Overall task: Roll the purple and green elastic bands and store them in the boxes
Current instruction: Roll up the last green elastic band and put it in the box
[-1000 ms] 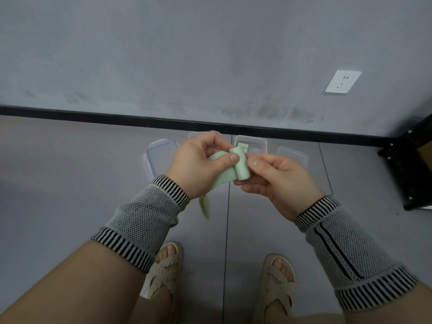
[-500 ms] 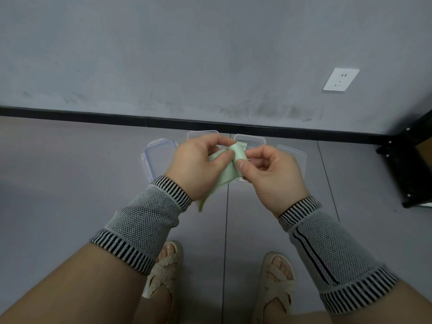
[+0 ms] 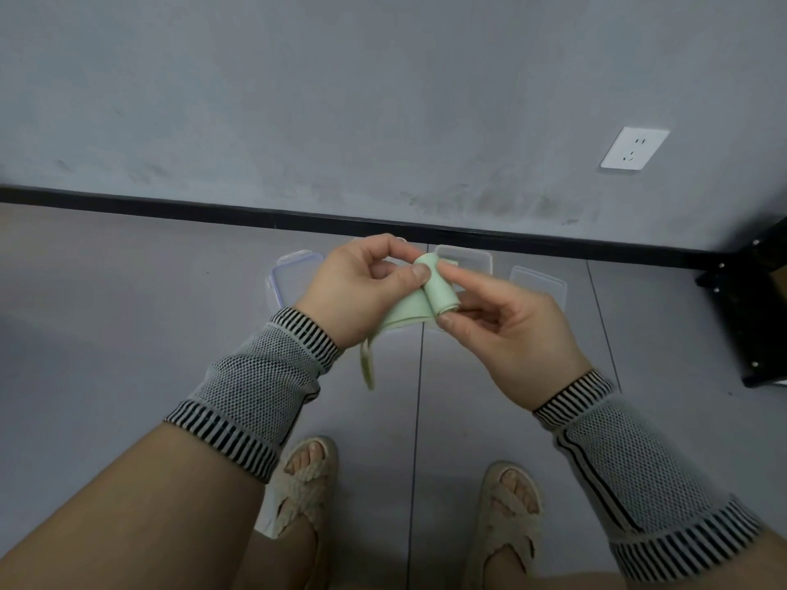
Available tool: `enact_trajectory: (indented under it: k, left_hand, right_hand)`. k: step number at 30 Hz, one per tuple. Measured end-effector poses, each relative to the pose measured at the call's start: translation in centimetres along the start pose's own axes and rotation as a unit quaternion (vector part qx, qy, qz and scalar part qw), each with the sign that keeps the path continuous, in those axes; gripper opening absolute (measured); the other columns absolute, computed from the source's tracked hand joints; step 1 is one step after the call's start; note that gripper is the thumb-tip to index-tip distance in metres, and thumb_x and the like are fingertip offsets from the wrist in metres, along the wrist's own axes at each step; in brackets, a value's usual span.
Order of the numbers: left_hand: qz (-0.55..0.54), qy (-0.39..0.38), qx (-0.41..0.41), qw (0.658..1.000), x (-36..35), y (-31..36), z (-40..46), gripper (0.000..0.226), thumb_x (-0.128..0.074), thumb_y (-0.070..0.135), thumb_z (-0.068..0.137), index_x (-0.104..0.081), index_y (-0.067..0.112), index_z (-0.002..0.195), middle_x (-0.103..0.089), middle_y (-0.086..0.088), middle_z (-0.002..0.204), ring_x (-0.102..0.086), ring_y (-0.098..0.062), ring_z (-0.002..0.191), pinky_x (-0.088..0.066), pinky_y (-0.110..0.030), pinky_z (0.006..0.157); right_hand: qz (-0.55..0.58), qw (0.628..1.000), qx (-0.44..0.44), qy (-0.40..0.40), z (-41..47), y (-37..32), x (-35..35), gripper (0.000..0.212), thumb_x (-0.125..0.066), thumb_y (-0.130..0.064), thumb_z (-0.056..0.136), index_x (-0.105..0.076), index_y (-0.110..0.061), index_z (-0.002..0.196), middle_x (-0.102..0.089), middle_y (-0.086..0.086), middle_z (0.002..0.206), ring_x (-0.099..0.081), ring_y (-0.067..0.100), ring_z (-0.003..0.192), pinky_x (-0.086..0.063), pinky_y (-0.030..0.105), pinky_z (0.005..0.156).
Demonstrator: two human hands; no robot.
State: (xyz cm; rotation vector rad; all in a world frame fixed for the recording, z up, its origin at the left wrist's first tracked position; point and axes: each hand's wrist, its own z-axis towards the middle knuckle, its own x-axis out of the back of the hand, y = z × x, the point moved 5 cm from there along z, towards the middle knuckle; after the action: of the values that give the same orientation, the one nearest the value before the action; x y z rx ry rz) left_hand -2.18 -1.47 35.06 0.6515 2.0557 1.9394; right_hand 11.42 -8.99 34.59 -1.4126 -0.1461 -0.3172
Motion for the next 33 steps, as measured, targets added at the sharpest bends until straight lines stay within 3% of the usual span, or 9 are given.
enact_trajectory:
  k: [4, 8, 12, 14, 17, 21, 26, 30, 33]
  left_hand:
    - [-0.015, -0.017, -0.003, 1.000, -0.2, 0.2, -0.1, 0.006, -0.062, 0.009, 0.087, -0.065, 0.013, 0.090, -0.071, -0.006, 0.070, -0.064, -0.017, 0.065, -0.053, -0.029, 0.066]
    - [0.001, -0.018, -0.017, 1.000, -0.6, 0.3, -0.3, 0.006, -0.065, 0.010, 0.085, -0.064, 0.016, 0.088, -0.070, -0.022, 0.083, -0.064, -0.025, 0.072, -0.054, -0.040, 0.072]
    - [0.017, -0.019, -0.018, 1.000, -0.5, 0.2, -0.3, 0.012, -0.066, 0.007, 0.084, -0.062, 0.018, 0.084, -0.067, -0.025, 0.082, -0.059, -0.025, 0.068, -0.051, -0.034, 0.065]
    - [0.043, -0.018, -0.023, 0.999, -0.5, -0.1, -0.2, 0.014, -0.071, 0.012, 0.078, -0.062, 0.022, 0.082, -0.067, -0.022, 0.082, -0.057, -0.023, 0.067, -0.051, -0.035, 0.064]
    - [0.100, -0.016, -0.034, 0.994, -0.5, -0.5, -0.1, 0.014, -0.072, 0.022, 0.071, -0.062, 0.028, 0.078, -0.070, -0.016, 0.083, -0.063, -0.025, 0.072, -0.054, -0.042, 0.076]
    - [0.193, -0.030, -0.050, 0.979, -0.8, -0.6, -0.1, 0.015, -0.072, 0.026, 0.078, -0.059, 0.029, 0.083, -0.071, -0.007, 0.084, -0.066, -0.022, 0.084, -0.052, -0.041, 0.081]
    - [0.247, 0.001, -0.025, 0.969, -0.1, -0.5, 0.3, 0.011, -0.061, 0.036, 0.086, -0.052, 0.031, 0.081, -0.063, 0.015, 0.060, -0.061, -0.005, 0.072, -0.048, -0.025, 0.069]
    - [0.298, -0.055, 0.031, 0.952, 1.5, -1.0, 0.1, 0.019, -0.056, 0.034, 0.090, -0.059, 0.026, 0.072, -0.056, 0.010, 0.062, -0.050, -0.006, 0.060, -0.041, -0.016, 0.057]
    - [0.204, -0.044, 0.098, 0.973, 2.9, -1.9, -0.2, 0.014, -0.067, 0.026, 0.083, -0.063, 0.020, 0.071, -0.060, 0.009, 0.054, -0.049, -0.003, 0.050, -0.041, -0.017, 0.051]
  right_hand:
    - [-0.047, 0.996, 0.052, 0.052, -0.1, -0.5, 0.2, 0.043, -0.071, -0.012, 0.079, -0.060, -0.025, 0.118, -0.069, -0.012, 0.100, -0.068, 0.002, 0.089, -0.055, 0.021, 0.082]
    - [-0.104, 0.987, 0.091, 0.084, -0.4, -0.8, 0.5, 0.043, -0.069, -0.018, 0.077, -0.059, -0.018, 0.119, -0.067, -0.017, 0.095, -0.067, -0.003, 0.084, -0.053, 0.014, 0.078]
    - [-0.080, 0.996, 0.038, 0.031, -0.2, -0.4, 0.4, 0.046, -0.073, -0.006, 0.078, -0.062, -0.034, 0.113, -0.067, -0.023, 0.079, -0.066, -0.002, 0.078, -0.049, 0.009, 0.074]
    - [-0.099, 0.995, -0.008, -0.019, 0.1, -0.1, 0.2, 0.059, -0.075, -0.009, 0.076, -0.052, -0.044, 0.119, -0.068, -0.014, 0.074, -0.065, 0.002, 0.072, -0.050, 0.012, 0.072]
    - [-0.122, 0.988, -0.053, -0.077, 0.3, 0.3, -0.2, 0.084, -0.079, -0.015, 0.072, -0.033, -0.046, 0.135, -0.066, -0.004, 0.075, -0.062, 0.004, 0.067, -0.049, 0.014, 0.071]
    - [-0.159, 0.982, -0.064, -0.080, 0.5, 0.9, -0.2, 0.073, -0.081, -0.026, 0.069, -0.045, -0.041, 0.131, -0.061, -0.006, 0.072, -0.058, 0.002, 0.062, -0.048, 0.018, 0.066]
    - [-0.051, 0.995, -0.069, -0.058, 0.5, 0.7, 0.8, 0.056, -0.080, -0.010, 0.070, -0.054, -0.039, 0.110, -0.061, -0.006, 0.064, -0.057, 0.007, 0.060, -0.051, 0.023, 0.065]
    - [0.051, 0.995, -0.084, -0.031, 0.3, 0.9, 2.7, 0.054, -0.078, 0.000, 0.071, -0.057, -0.033, 0.109, -0.063, -0.003, 0.068, -0.059, 0.014, 0.067, -0.052, 0.029, 0.071]
    - [0.099, 0.991, -0.085, -0.005, 0.3, 1.1, 3.9, 0.053, -0.081, -0.009, 0.067, -0.060, -0.040, 0.104, -0.064, 0.012, 0.078, -0.062, 0.021, 0.074, -0.054, 0.034, 0.077]
